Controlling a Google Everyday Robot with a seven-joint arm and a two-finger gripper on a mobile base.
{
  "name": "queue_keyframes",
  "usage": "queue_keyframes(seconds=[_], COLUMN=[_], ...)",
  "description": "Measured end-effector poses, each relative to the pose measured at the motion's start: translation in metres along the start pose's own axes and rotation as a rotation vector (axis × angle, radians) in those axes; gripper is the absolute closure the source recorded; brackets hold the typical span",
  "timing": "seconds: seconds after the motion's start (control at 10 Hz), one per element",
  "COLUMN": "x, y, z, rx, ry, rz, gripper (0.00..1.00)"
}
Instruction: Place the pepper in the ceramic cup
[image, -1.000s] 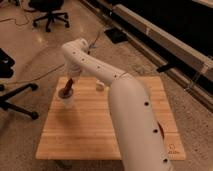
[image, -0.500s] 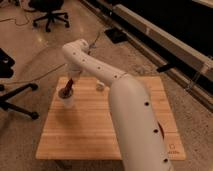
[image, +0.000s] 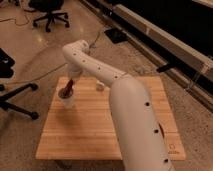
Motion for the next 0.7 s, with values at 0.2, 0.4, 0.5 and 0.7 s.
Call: queue_keyframes(seconds=[0.2,0.4,0.5,0.7], x=[0.0001,0.0007,0.001,0.0007], y=[0.0005,0.0011,0.001,0.001], z=[0.0025,0.0037,0.0035,0.0046], rx=[0.001,0.002,0.002,0.002], ry=[0.001,0.001,0.001,0.001], rz=[0.0,0.001,0.002,0.002], gripper=[0.55,0.55,0.55,0.55])
